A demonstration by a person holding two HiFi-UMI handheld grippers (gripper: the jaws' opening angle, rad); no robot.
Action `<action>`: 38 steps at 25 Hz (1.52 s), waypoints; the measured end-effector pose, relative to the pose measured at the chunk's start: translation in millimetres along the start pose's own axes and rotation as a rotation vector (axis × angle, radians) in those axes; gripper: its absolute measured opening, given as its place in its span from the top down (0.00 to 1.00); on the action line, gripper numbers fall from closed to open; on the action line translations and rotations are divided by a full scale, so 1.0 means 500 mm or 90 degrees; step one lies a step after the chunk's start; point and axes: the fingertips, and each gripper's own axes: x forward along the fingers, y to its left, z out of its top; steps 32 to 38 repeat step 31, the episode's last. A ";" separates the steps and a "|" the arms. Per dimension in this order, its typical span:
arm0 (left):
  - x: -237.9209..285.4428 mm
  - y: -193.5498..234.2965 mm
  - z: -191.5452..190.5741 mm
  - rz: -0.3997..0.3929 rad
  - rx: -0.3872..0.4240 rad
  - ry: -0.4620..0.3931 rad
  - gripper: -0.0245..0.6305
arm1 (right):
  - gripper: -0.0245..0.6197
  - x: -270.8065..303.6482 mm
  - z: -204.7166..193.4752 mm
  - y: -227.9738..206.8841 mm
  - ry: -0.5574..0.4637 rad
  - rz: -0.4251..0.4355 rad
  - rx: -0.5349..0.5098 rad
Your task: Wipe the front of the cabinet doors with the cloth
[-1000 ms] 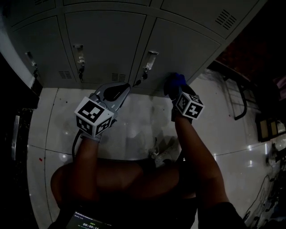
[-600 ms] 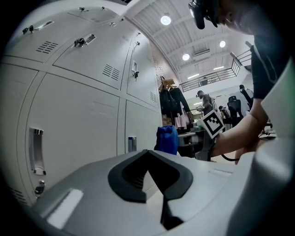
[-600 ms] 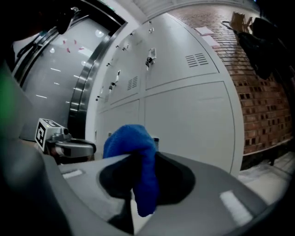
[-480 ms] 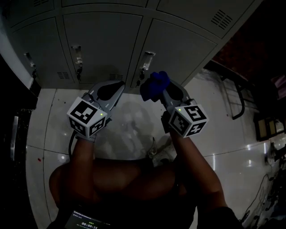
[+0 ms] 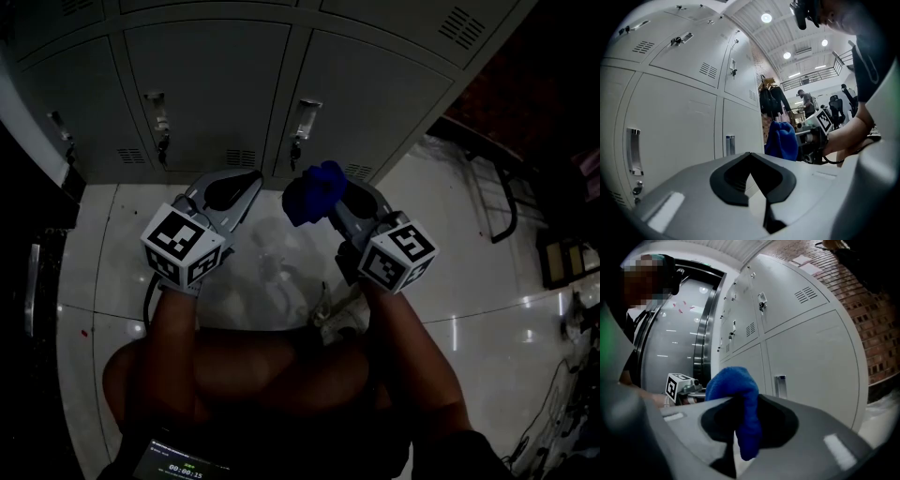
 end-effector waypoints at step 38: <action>0.009 -0.023 -0.020 -0.016 0.003 0.014 0.96 | 0.84 0.014 -0.022 0.037 0.015 0.057 0.017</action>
